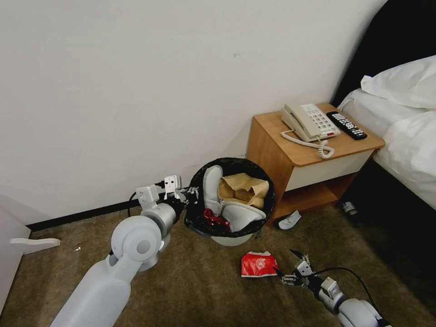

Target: Pick up the trash bin, then pick up the garbage from the floor and place it into the trash bin.

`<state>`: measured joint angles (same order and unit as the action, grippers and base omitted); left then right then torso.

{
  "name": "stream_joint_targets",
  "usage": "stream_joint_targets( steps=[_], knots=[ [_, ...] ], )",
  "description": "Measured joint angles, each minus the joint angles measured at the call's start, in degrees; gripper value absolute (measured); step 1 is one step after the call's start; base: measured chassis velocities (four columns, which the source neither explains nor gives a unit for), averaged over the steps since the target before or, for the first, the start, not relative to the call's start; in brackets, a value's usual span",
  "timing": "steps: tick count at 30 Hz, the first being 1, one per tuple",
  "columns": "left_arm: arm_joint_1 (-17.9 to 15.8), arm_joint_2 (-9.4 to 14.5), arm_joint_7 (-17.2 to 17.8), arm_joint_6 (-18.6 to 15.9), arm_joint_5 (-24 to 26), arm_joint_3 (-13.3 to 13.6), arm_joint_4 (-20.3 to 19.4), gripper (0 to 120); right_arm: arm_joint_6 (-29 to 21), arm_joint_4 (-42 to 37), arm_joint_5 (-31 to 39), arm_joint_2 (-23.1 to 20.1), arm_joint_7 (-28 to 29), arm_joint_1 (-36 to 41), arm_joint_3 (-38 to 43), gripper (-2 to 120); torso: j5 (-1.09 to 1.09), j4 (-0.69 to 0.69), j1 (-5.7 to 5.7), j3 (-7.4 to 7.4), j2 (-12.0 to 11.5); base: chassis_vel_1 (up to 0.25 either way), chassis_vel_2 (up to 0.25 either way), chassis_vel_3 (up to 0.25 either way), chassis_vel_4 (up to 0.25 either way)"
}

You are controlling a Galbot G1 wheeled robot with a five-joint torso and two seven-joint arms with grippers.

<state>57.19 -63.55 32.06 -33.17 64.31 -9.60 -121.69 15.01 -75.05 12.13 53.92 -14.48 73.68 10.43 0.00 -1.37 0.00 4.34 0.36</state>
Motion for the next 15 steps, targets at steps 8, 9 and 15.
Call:
stream_joint_targets(
  steps=[8, 9, 15],
  knots=[
    [0.66, 0.46, 0.21, 0.00, -0.05, -0.38, -0.91, 3, -0.15, 3.71, 0.55, 2.73, -0.46, -2.88, -1.73, 100, 0.00, 0.00, 0.00, 0.00, 0.00, 0.000, 0.000, 0.000, 0.000],
    [0.66, 0.46, 0.21, 0.00, -0.05, -0.38, -0.91, 3, -0.15, 3.71, 0.55, 2.73, -0.46, -2.88, -1.73, 100, 0.00, 0.00, 0.00, 0.00, 0.00, 0.000, 0.000, 0.000, 0.000],
    [1.06, 0.65, 0.26, 0.00, -0.05, -0.56, -1.50, 3, -0.38, 5.77, 1.96, 4.06, -1.29, -4.21, -1.71, 100, 0.00, 0.00, 0.00, 0.00, 0.00, 0.000, 0.000, 0.000, 0.000]
  ],
)
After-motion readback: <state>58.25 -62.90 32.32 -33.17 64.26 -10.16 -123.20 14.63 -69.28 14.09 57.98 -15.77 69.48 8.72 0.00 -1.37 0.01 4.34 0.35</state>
